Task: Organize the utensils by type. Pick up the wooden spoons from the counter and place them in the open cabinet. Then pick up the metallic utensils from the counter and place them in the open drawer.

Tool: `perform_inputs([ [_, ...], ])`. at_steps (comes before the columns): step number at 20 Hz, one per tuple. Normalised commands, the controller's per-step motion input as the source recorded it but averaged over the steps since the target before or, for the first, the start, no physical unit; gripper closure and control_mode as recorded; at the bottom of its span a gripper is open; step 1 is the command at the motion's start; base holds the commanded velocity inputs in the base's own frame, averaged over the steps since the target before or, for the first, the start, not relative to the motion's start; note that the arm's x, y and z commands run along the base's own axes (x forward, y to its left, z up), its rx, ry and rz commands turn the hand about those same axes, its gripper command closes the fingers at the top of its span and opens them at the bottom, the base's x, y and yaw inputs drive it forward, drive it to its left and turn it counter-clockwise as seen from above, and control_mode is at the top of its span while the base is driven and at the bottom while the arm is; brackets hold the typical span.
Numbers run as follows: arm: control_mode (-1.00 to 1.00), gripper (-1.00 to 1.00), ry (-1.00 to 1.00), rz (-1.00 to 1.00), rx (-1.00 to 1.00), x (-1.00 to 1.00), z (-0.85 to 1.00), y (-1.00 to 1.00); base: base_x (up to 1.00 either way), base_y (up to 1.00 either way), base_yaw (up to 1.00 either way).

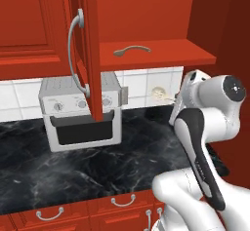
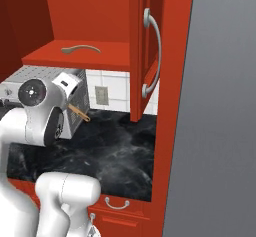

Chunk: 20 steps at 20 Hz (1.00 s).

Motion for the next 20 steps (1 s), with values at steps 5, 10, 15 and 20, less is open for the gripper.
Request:
perform_inputs([
  [5, -1.0, 1.0, 0.09, -0.09, -0.1, 0.24, 0.69, 0.01, 0.0, 0.0, 0.0],
  [10, -1.0, 1.0, 0.03, -0.01, -0.04, 0.32, 0.6, -0.01, 0.0, 0.0, 0.0],
  [15, -1.0, 1.0, 0.0, 0.0, -0.01, 0.38, 0.54, -0.07, 0.0, 0.0, 0.0],
  [20, -1.0, 1.0, -0.07, 0.01, -0.11, 0.37, 0.34, -0.13, 0.0, 0.0, 0.0],
])
